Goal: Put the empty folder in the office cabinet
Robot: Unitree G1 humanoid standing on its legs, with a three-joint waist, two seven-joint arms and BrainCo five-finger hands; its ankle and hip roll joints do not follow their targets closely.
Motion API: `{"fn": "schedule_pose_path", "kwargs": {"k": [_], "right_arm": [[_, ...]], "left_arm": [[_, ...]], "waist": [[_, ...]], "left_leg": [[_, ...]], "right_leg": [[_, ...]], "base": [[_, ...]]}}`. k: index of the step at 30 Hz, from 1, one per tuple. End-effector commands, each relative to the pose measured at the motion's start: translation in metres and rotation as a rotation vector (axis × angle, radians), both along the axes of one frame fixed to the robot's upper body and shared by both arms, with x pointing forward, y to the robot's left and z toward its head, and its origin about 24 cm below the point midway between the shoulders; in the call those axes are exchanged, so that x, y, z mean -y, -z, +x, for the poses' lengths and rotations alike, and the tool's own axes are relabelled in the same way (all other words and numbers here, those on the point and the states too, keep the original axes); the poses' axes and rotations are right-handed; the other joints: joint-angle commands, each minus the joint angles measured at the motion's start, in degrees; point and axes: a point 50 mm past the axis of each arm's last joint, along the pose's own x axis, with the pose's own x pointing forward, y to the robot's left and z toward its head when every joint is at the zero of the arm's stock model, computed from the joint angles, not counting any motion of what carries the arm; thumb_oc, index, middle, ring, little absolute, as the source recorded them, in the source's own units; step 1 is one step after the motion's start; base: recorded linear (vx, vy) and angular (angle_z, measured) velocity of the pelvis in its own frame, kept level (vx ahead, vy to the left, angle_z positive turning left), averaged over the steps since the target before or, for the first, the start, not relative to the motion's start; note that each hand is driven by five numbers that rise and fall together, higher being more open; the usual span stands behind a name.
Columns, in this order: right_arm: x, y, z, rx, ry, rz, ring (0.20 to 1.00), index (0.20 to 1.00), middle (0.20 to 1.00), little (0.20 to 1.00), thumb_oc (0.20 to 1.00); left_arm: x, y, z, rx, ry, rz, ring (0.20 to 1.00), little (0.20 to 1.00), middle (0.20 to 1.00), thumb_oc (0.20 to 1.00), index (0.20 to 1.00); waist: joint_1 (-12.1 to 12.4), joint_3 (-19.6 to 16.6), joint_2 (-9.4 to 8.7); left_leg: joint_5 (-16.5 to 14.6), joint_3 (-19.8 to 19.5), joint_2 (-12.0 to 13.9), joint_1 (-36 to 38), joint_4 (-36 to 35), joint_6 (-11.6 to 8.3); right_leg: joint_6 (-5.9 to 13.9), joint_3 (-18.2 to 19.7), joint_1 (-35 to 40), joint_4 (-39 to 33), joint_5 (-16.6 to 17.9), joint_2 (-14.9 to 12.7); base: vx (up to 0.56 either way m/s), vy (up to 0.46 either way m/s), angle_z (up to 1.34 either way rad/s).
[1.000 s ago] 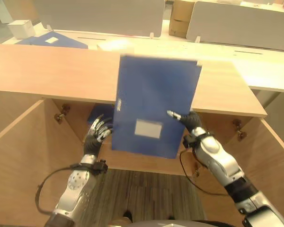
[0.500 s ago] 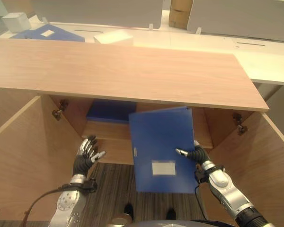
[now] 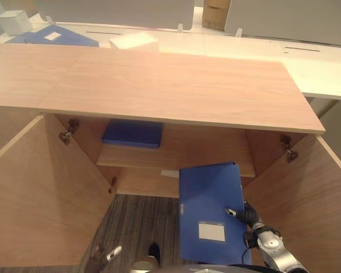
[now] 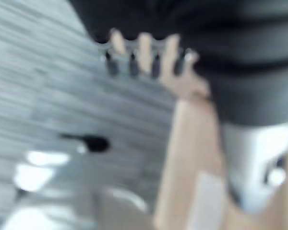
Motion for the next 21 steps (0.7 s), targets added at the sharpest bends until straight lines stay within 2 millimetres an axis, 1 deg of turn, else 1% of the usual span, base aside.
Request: {"fn": "schedule_pose_path", "kwargs": {"k": [1,2,3,4,6,7,9,10,11,12,16,17,19,20,21], "right_arm": [[-0.012,-0.032,0.045,0.17,-0.008,0.038,0.2,0.2,0.2,0.2,0.2],[-0.014,-0.034,0.048,0.177,0.0,0.033,0.2,0.2,0.2,0.2,0.2],[-0.014,-0.035,0.052,0.18,0.01,0.032,0.2,0.2,0.2,0.2,0.2],[-0.014,-0.036,0.054,0.183,0.011,0.026,0.2,0.2,0.2,0.2,0.2],[-0.011,-0.036,0.055,0.181,0.016,0.021,0.2,0.2,0.2,0.2,0.2],[-0.008,-0.035,0.055,0.179,0.032,0.013,0.2,0.2,0.2,0.2,0.2],[-0.007,-0.033,0.054,0.173,0.043,0.007,0.2,0.2,0.2,0.2,0.2],[-0.006,-0.033,0.053,0.171,0.044,0.006,0.2,0.2,0.2,0.2,0.2],[-0.004,-0.031,0.052,0.163,0.045,0.0,0.2,0.2,0.2,0.2,0.2],[-0.002,-0.028,0.049,0.156,0.045,-0.001,0.2,0.2,0.2,0.2,0.2],[0.005,-0.023,0.042,0.133,0.052,-0.014,0.2,0.2,0.2,0.2,0.2],[0.007,-0.021,0.039,0.124,0.049,-0.025,0.2,0.2,0.2,0.2,0.2],[0.008,-0.02,0.038,0.121,0.046,-0.031,0.2,0.2,0.2,0.2,0.2],[0.01,-0.019,0.035,0.111,0.038,-0.047,0.2,0.2,0.2,0.2,0.2],[0.011,-0.016,0.032,0.101,0.028,-0.056,0.2,0.2,0.2,0.2,0.2]], "left_arm": [[-0.006,-0.004,0.024,0.054,0.061,0.015,1.0,1.0,1.0,1.0,1.0],[-0.006,-0.004,0.028,0.046,0.08,0.029,1.0,1.0,1.0,1.0,1.0],[-0.007,-0.004,0.031,0.045,0.095,0.037,1.0,1.0,1.0,1.0,1.0],[-0.006,-0.004,0.034,0.052,0.098,0.036,1.0,1.0,1.0,1.0,1.0],[-0.006,-0.005,0.039,0.058,0.113,0.045,1.0,1.0,1.0,1.0,1.0],[-0.006,-0.006,0.045,0.062,0.141,0.052,1.0,1.0,1.0,1.0,1.0],[-0.006,-0.008,0.05,0.071,0.161,0.065,1.0,1.0,1.0,1.0,1.0],[-0.006,-0.008,0.051,0.073,0.164,0.068,1.0,1.0,1.0,1.0,1.0],[-0.006,-0.009,0.052,0.078,0.171,0.069,1.0,1.0,1.0,1.0,1.0],[-0.006,-0.009,0.053,0.08,0.172,0.073,1.0,1.0,1.0,1.0,1.0],[-0.004,-0.01,0.052,0.083,0.179,0.085,1.0,1.0,1.0,1.0,1.0],[-0.003,-0.009,0.05,0.084,0.195,0.091,1.0,1.0,1.0,1.0,1.0],[-0.002,-0.009,0.049,0.082,0.201,0.089,1.0,1.0,1.0,1.0,1.0],[-0.001,-0.008,0.045,0.071,0.214,0.089,1.0,1.0,1.0,1.0,1.0],[0.002,-0.007,0.043,0.063,0.266,0.099,1.0,1.0,1.0,1.0,1.0]], "waist": [[0.2,1.2,0.5],[-0.2,1.7,0.85],[-0.6,2.5,1.18],[-1.0,3.1,1.44],[-1.6,3.8,1.63],[-2.4,4.4,1.72],[-3.3,4.6,1.26],[-3.5,4.7,1.13],[-4.0,4.8,0.93],[-4.5,4.9,0.78],[-5.5,4.9,0.63],[-5.9,5.0,0.49],[-6.0,5.0,0.35],[-6.4,4.8,0.21],[-7.2,4.6,-0.07]], "left_leg": [[-7.0,-1.5,-1.9,0.1,0.8,3.74],[-7.0,-1.4,-2.2,-0.4,1.3,4.67],[-6.9,-1.6,-2.3,-1.1,2.2,5.22],[-7.0,-1.9,-2.5,-1.4,2.7,5.48],[-7.5,-2.7,-2.8,-1.4,3.1,5.65],[-8.3,-3.4,-3.1,-1.3,3.7,5.48],[-9.4,-3.6,-3.7,-0.7,4.2,5.34],[-9.8,-3.6,-3.8,-0.4,4.2,5.31],[-10.7,-3.6,-4.0,0.5,4.5,5.15],[-11.3,-3.7,-4.0,1.1,5.0,5.06],[-13.4,-5.0,-4.2,3.3,6.7,5.13],[-14.3,-5.6,-4.3,4.0,7.6,5.28],[-14.6,-5.9,-4.5,4.3,8.0,5.4],[-15.3,-6.8,-4.8,4.8,8.4,5.73],[-16.3,-8.3,-5.1,5.2,9.5,6.13]], "right_leg": [[3.19,0.8,-0.6,5.6,-2.6,-2.3],[3.19,1.1,-2.3,9.3,-3.5,-2.6],[3.53,1.9,-5.1,13.9,-2.2,-3.0],[3.5,2.6,-7.1,15.7,-1.3,-3.1],[3.36,3.6,-8.7,15.5,-0.7,-2.9],[3.44,5.3,-9.7,13.0,0.1,-2.3],[4.5,7.2,-11.0,9.3,2.5,-2.0],[4.83,7.5,-11.4,8.4,3.3,-2.0],[5.59,8.1,-12.6,5.9,5.0,-1.7],[5.99,8.2,-13.7,4.0,5.5,-1.5],[6.53,8.4,-16.3,0.1,5.8,-0.4],[6.54,8.6,-17.2,0.1,5.6,-0.1],[6.57,9.0,-17.4,0.1,5.6,-0.1],[6.53,10.3,-17.6,0.1,5.7,0.3],[6.46,12.8,-18.0,0.1,6.0,1.0]], "base": [[-0.02,0.127,-0.03],[-0.03,0.142,-0.05],[-0.04,0.156,-0.08],[-0.03,0.105,-0.08],[0.05,0.046,-0.02],[0.12,0.005,0.05],[0.15,-0.029,0.11],[0.19,-0.056,0.06],[0.23,-0.063,-0.02],[0.3,-0.073,0.01],[0.29,-0.061,0.27],[0.29,-0.055,0.41],[0.26,-0.05,0.35],[0.56,-0.161,0.22],[0.61,-0.197,0.1]]}}
